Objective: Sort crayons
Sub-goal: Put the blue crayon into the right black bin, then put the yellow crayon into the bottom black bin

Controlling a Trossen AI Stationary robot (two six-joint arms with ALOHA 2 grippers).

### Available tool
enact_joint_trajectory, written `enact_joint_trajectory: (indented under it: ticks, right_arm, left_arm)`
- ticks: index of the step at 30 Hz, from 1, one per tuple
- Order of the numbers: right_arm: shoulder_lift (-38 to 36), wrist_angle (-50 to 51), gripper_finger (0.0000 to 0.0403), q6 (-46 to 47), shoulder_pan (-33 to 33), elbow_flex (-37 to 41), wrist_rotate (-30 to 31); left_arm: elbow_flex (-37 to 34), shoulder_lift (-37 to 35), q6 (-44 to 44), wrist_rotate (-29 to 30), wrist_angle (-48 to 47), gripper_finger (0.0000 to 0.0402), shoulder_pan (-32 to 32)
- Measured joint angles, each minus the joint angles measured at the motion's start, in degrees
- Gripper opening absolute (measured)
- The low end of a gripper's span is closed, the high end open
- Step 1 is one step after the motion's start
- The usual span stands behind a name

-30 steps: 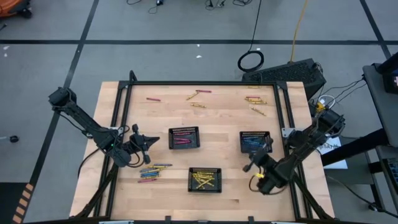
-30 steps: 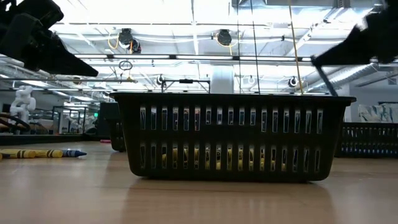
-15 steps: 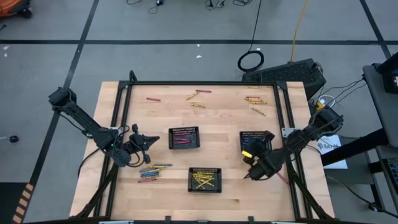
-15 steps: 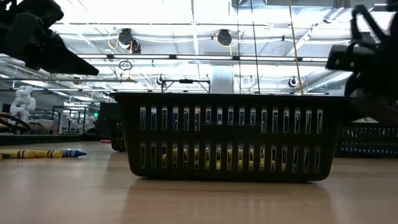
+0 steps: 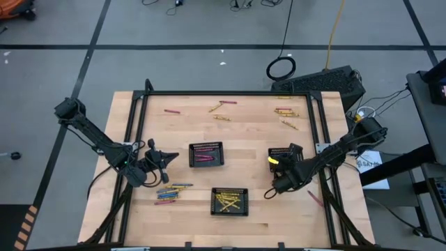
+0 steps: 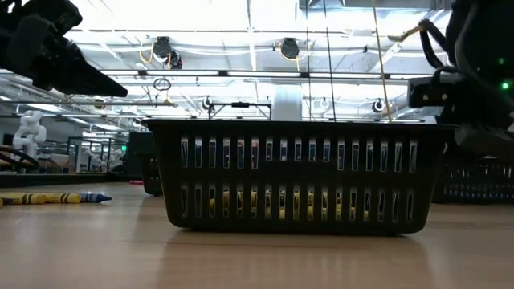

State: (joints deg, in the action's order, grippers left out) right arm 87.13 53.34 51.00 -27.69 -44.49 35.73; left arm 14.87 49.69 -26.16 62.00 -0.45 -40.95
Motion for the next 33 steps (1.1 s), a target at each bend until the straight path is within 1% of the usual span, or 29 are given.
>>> enact_joint_trajectory:
  ticks: [7,10,12,14,16,18,20,21,23,26,28,30,31,33]
  right_arm:
    - [-6.69,-0.39,0.0127,-1.12,0.36,0.0,0.91]
    - [-9.2,-3.77,0.0141,0.79,0.31,0.0,4.3]
    - [-10.45,-9.16,0.0144,1.07,0.01,0.0,8.44]
    - [-10.77,-17.43,0.0145,-1.54,-0.37,0.0,13.23]
    - [-10.42,-27.78,0.0144,-6.76,-0.88,0.0,17.33]
    - [-9.01,-40.12,0.0143,-14.22,-0.98,0.0,19.2]
    - [-6.67,-52.36,0.0143,-21.49,-1.24,0.0,19.47]
    - [-5.13,-58.48,0.0143,-25.04,-1.3,0.0,19.32]
    - [-1.33,-71.52,0.0142,-32.79,-1.38,-0.02,16.75]
    - [4.85,-87.82,0.0142,-43.77,-1.47,0.0,9.98]
    - [8.18,-96.87,0.0142,-49.5,-1.7,0.0,7.29]
    - [10.07,-102.93,0.0142,-53.91,-2.15,0.0,6.17]
    - [10.34,-104.5,0.0142,-55.86,-2.49,0.0,6.2]
    - [9.91,-105.85,0.0142,-58.51,-3.11,0.0,6.25]
  left_arm:
    - [0.0,0.02,-0.05,0.01,0.02,0.0,0.0]
    - [0.0,0.02,-0.03,0.02,0.43,0.0,0.0]
    - [0.0,0.02,1.33,0.02,2.46,0.0,0.0]
    - [0.0,0.02,4.5,0.07,6.42,0.0,0.0]
    - [0.0,0.02,9.53,0.05,12.35,0.0,0.0]
    - [0.02,0.01,15.02,-0.91,18.85,0.0,0.01]
    - [0.02,0.19,20.59,-4.73,24.59,0.0,0.02]
    - [0.02,0.5,23.24,-7.49,27.28,0.0,0.0]
    - [0.02,1.65,28.18,-13.56,32.72,0.0,0.0]
    - [0.02,5.06,34.33,-23.38,42.54,0.0,0.63]
    - [0.02,8.0,36.5,-28.9,49.16,0.0,1.5]
    - [0.06,11.23,36.91,-31.94,54.89,0.0,2.4]
    - [0.21,12.89,36.26,-32.44,56.64,0.0,2.7]
    - [1.51,15.78,34.19,-32.59,56.37,0.0,3.16]
